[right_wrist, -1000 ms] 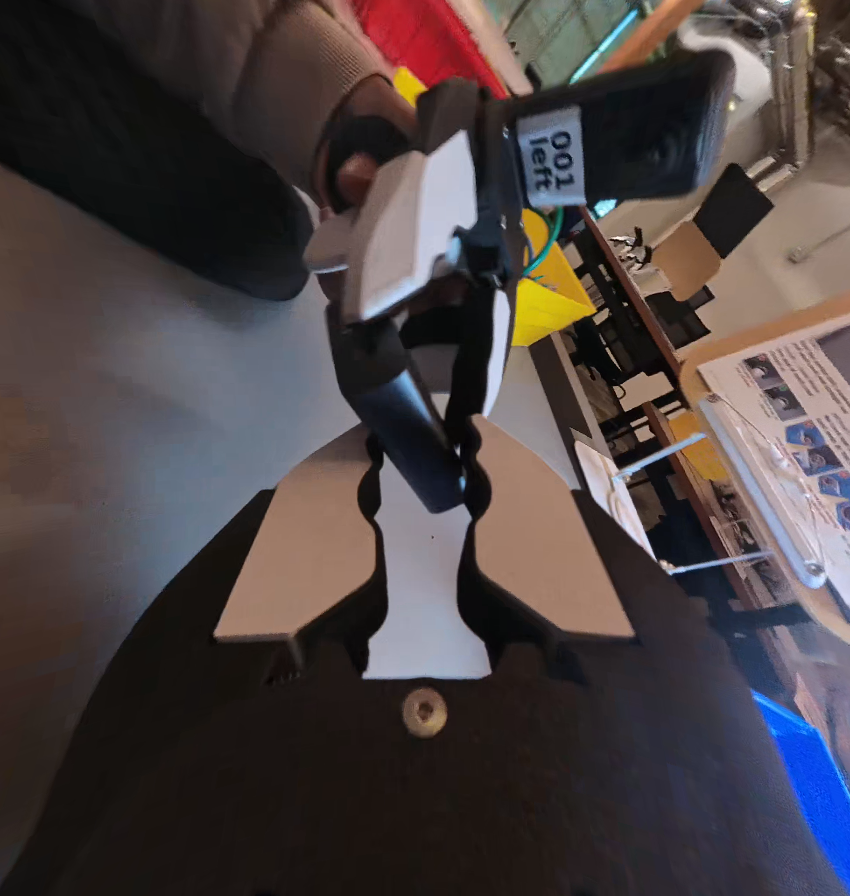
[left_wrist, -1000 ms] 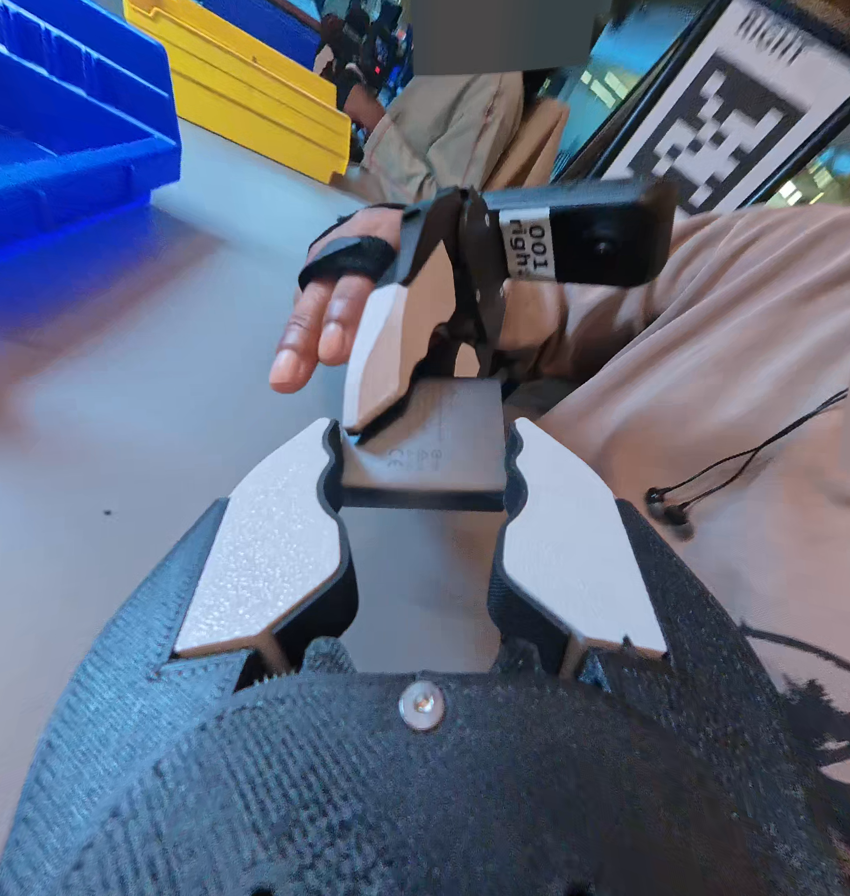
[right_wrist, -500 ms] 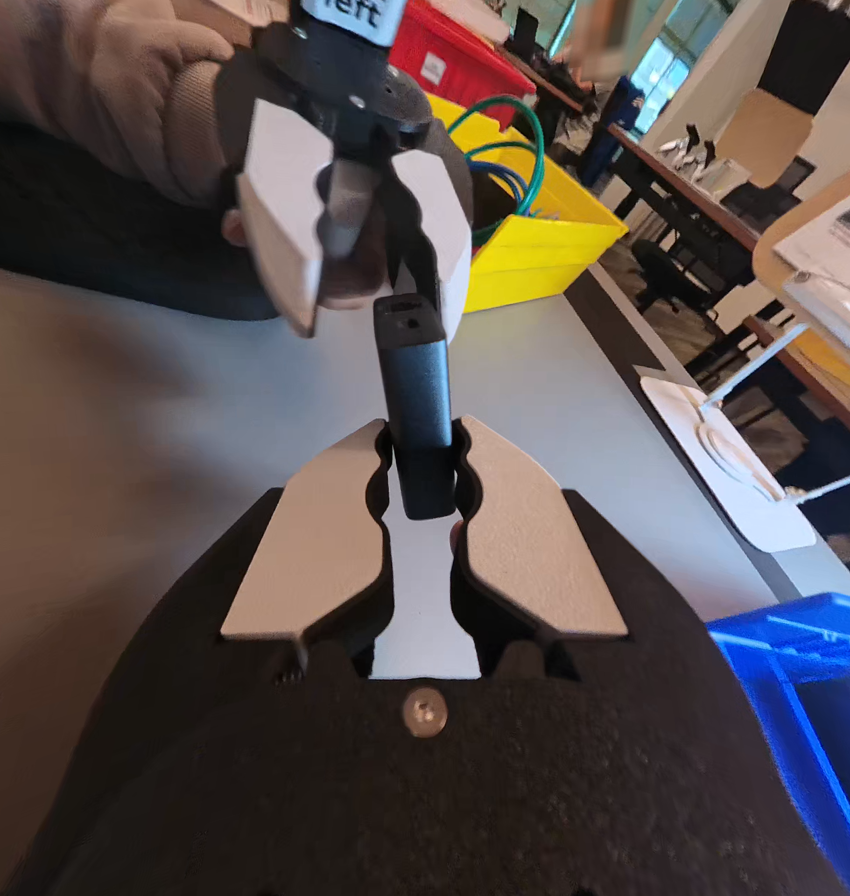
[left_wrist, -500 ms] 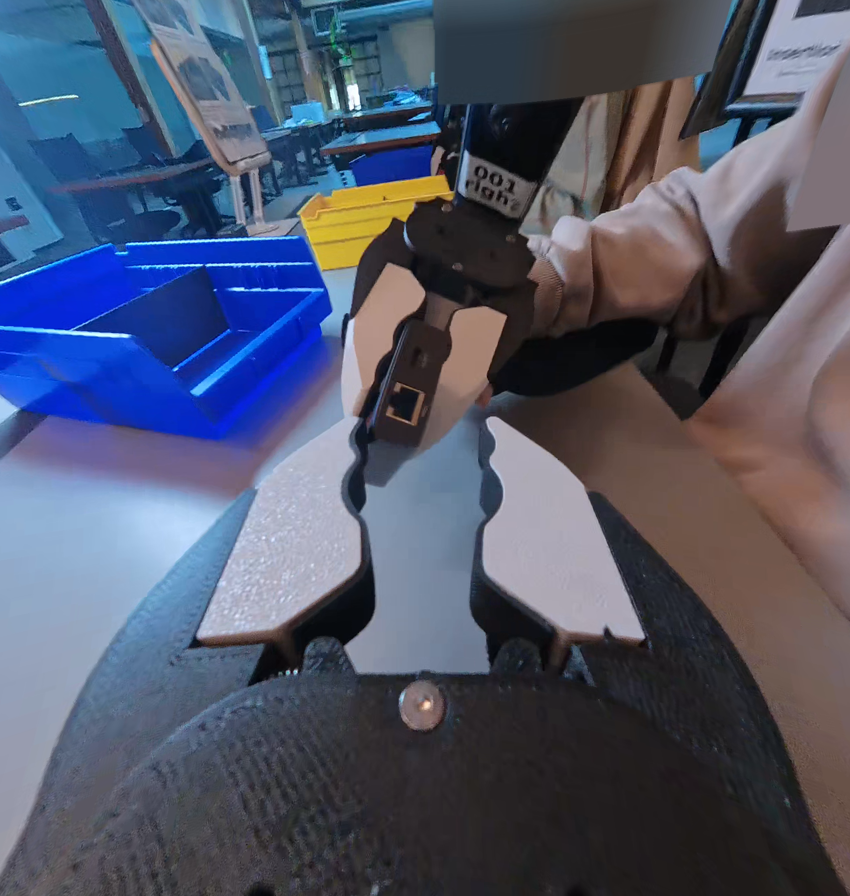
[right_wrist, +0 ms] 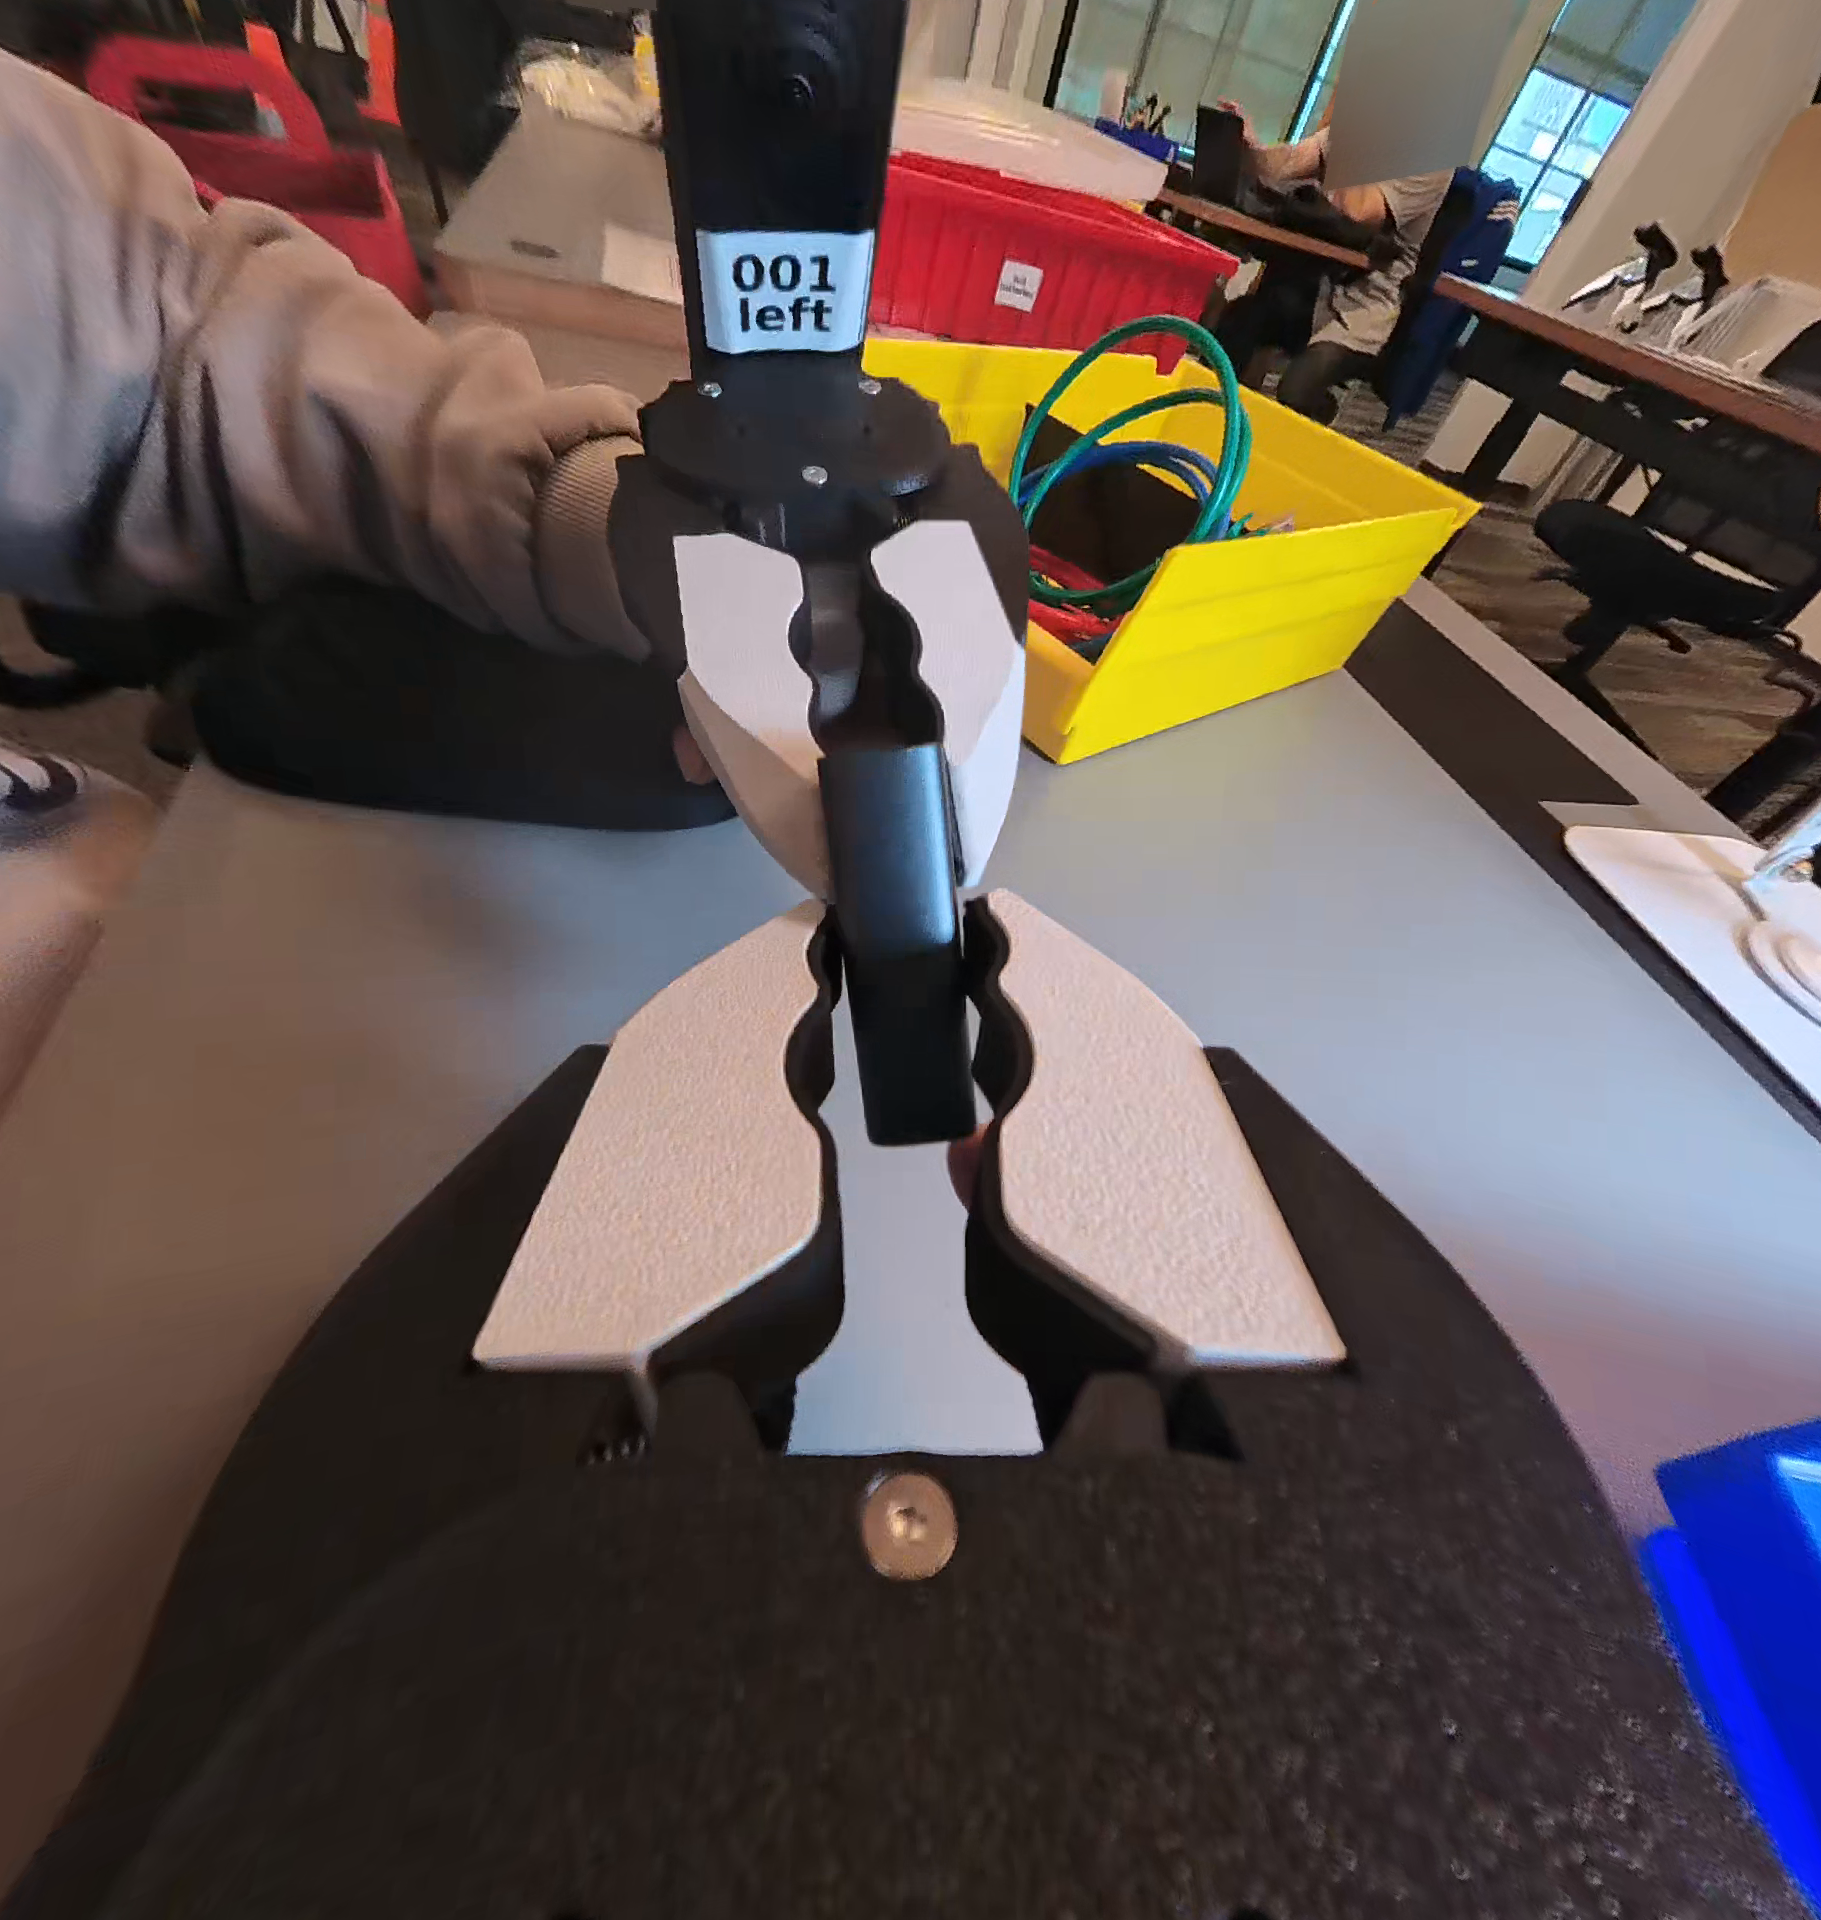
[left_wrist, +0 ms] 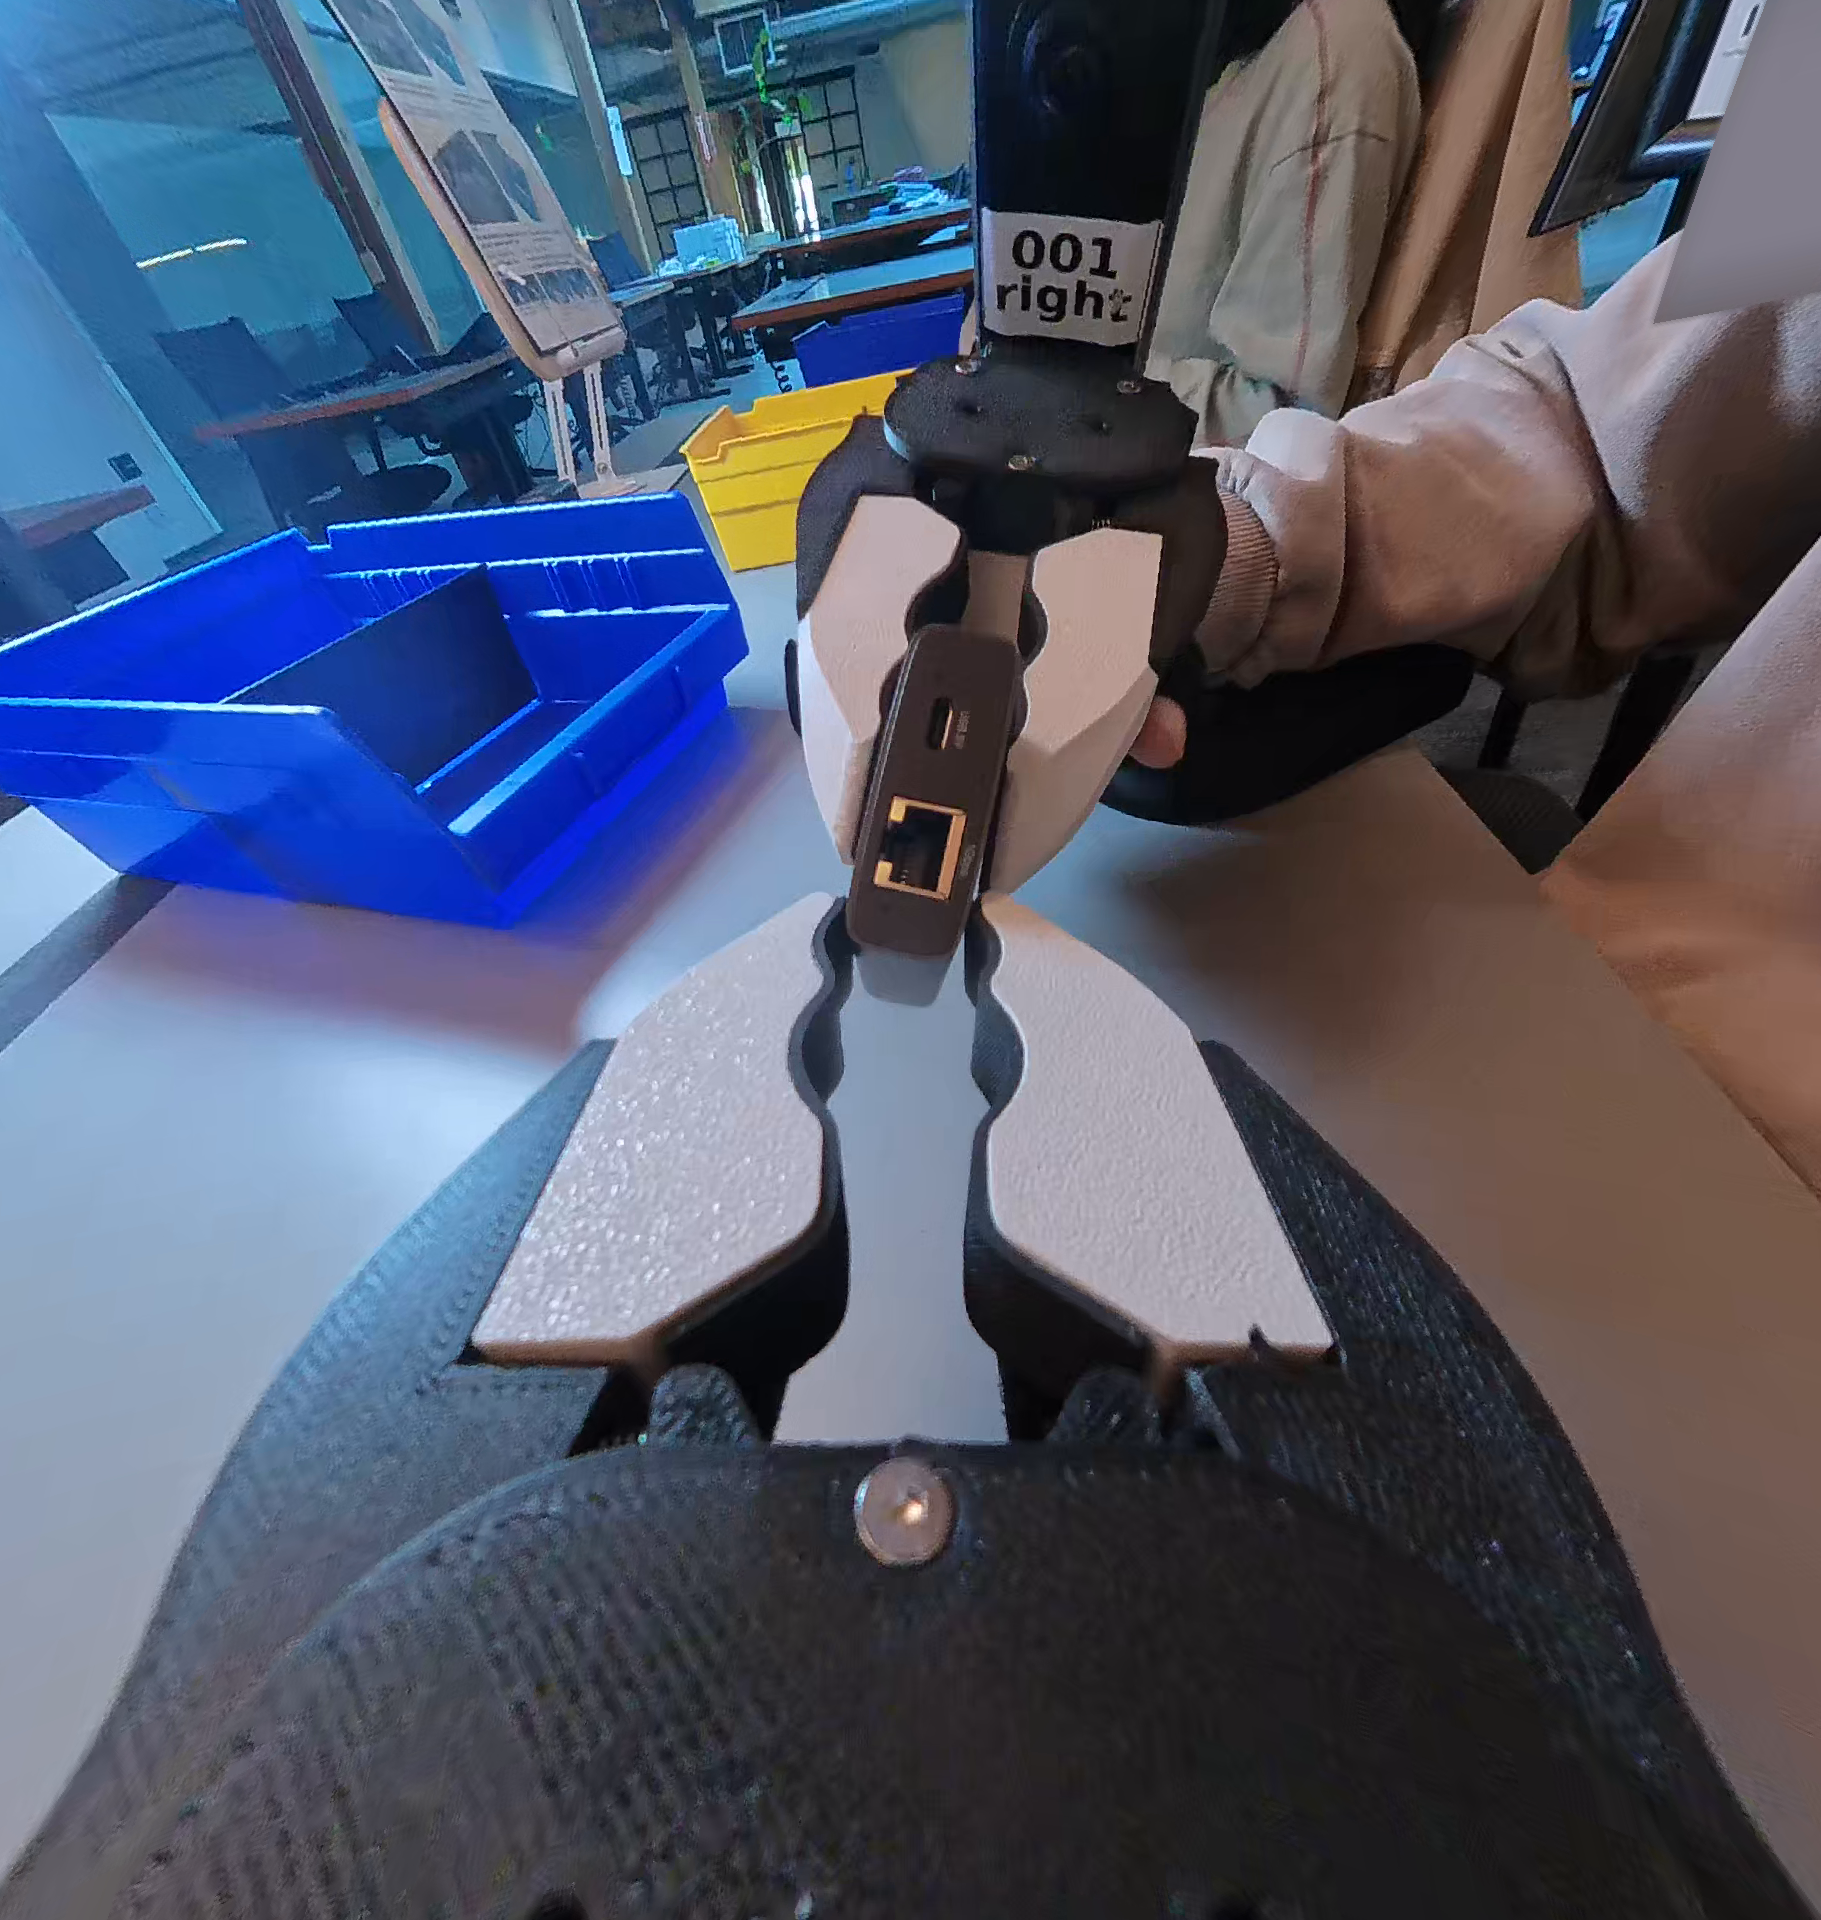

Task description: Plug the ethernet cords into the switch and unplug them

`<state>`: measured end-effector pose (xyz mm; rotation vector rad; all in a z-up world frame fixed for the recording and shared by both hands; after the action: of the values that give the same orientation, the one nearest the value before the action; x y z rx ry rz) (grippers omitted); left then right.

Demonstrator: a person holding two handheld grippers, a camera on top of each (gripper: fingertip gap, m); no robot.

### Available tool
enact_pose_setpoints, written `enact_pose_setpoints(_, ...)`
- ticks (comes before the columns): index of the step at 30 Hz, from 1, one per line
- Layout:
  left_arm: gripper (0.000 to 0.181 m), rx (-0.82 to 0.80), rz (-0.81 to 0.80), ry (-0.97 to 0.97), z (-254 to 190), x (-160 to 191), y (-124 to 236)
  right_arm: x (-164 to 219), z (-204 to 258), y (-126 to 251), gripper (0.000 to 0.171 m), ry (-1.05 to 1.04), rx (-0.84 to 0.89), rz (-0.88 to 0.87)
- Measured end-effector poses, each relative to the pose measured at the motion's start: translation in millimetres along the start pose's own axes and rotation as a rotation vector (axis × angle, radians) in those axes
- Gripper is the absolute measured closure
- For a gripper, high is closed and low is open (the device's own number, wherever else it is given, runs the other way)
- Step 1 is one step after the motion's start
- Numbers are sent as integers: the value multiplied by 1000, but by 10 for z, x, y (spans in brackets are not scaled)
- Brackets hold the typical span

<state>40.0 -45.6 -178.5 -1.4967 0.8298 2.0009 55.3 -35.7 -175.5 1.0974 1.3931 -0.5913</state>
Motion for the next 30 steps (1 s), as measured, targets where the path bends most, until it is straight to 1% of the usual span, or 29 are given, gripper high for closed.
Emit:
enact_pose_setpoints(6, 161, 2, -29, -33, -21, -40, 12, -31, 19, -3, 150, 84, 46, 23)
enact_pose_setpoints(9, 161, 30, -63, -42, -78, -99, 14, -28, 72, -34, 149, 135, 47, 32)
enact_pose_setpoints(13, 161, 23, -67, -59, -79, -117, 11, -54, 72, -32, 149, 184, 72, 37)
enact_pose_setpoints(18, 161, 14, -40, -64, -61, -70, -11, -21, 51, -30, 149, 220, 91, 68)
enact_pose_setpoints(23, 164, -20, -2, -54, 37, -17, 27, 46, -43, -11, 149, 258, 148, 111)
enact_pose_setpoints(25, 165, -61, -4, -65, 134, -100, 130, 24, -111, 30, 149, 283, 198, 112)
enact_pose_setpoints(27, 158, -120, 16, -95, 295, -300, 357, -26, -195, 93, 149, 319, 262, 108)
enact_pose_setpoints(28, 153, -179, 53, -100, 434, -417, 526, -57, -247, 131, 149, 337, 297, 107)
enact_pose_setpoints(30, 148, -363, 178, -118, 805, -612, 974, -92, -363, 195, 149, 367, 353, 114)
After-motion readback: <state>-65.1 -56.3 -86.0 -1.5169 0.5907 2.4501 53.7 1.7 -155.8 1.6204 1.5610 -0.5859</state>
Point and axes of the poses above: each gripper's, where its closed fingertips meet, y back along the fingers, x out of its underside, z = x × y across the jaws, the point moved 1 cm from there along y, back along the fingers, and after that the axes turned 3 degrees about -y, right-handed, at the moved point
